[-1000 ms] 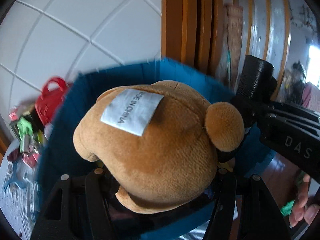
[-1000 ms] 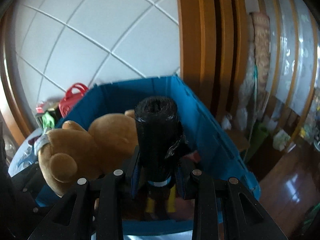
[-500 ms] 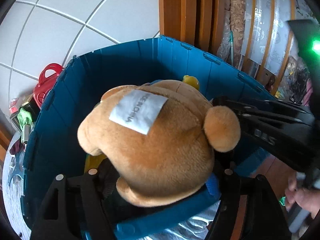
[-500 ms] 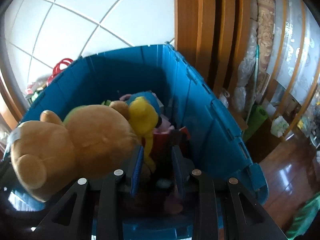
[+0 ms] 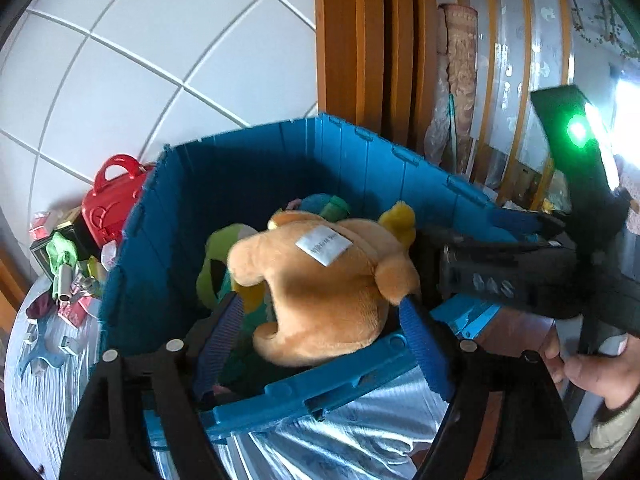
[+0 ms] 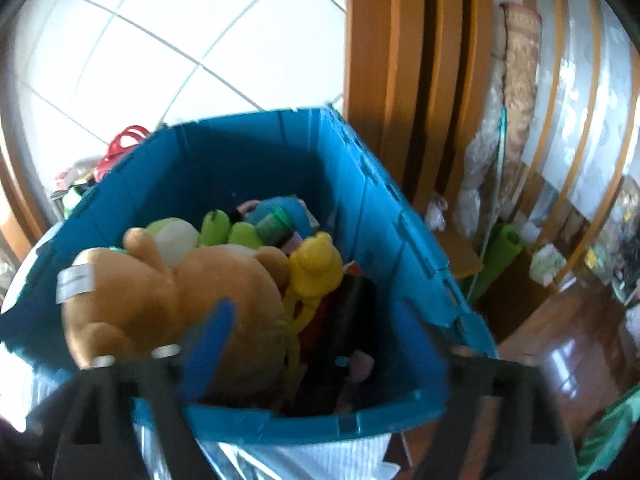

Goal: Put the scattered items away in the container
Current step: 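Open both tools to drop the teddy bear and black roll into the box, then withdraw both tools upward away from the blue box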

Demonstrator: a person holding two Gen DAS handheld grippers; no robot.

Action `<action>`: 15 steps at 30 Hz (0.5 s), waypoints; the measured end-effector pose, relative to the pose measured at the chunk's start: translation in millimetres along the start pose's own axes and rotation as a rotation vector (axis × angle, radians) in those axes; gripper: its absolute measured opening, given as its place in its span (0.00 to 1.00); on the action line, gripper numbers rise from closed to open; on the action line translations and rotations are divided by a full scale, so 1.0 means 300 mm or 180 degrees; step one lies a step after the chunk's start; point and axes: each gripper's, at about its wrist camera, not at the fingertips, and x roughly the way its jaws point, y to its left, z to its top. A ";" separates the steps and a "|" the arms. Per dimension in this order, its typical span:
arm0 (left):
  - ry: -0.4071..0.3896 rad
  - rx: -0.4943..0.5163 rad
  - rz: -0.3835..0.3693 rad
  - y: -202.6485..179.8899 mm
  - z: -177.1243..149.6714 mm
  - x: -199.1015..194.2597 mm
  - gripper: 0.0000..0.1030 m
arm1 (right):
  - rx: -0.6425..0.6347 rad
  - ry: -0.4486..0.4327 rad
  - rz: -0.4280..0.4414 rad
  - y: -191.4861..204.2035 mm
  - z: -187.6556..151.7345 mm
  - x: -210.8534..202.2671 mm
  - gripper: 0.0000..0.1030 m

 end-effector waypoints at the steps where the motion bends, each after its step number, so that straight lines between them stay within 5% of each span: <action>1: -0.0043 -0.0032 0.0005 0.009 0.002 -0.017 0.78 | -0.0025 -0.0038 -0.0031 0.006 -0.001 -0.023 1.00; 5: -0.0154 -0.0165 0.0008 0.050 0.001 -0.076 0.78 | -0.0025 -0.0181 -0.0080 0.017 0.001 -0.113 1.00; 7: -0.0194 -0.0188 0.0053 0.070 -0.005 -0.106 0.86 | 0.0010 -0.0239 -0.0109 0.019 -0.006 -0.155 1.00; 10: -0.0284 -0.0190 0.0128 0.098 -0.024 -0.155 0.97 | 0.0050 -0.0200 -0.0096 0.030 -0.020 -0.185 1.00; 15: -0.0296 -0.0196 0.0167 0.152 -0.055 -0.222 0.99 | 0.0046 -0.0067 -0.0046 0.093 -0.067 -0.240 1.00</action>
